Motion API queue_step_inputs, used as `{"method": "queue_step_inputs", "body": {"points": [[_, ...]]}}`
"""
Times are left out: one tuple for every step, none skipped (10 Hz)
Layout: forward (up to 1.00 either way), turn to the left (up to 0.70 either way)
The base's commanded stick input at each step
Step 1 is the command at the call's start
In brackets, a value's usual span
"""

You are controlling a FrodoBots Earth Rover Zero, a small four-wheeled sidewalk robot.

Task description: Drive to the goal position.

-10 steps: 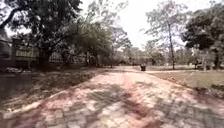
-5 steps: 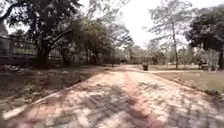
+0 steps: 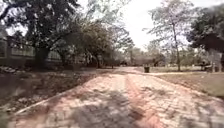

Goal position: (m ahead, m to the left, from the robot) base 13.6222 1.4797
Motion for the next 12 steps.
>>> {"method": "queue_step_inputs", "body": {"points": [[0.70,0.00],[0.70,0.00],[0.70,0.00],[0.70,0.00],[0.70,0.00],[0.70,0.00],[0.70,0.00],[0.70,0.00],[0.70,0.00],[0.70,0.00],[0.70,0.00],[0.70,0.00]]}}
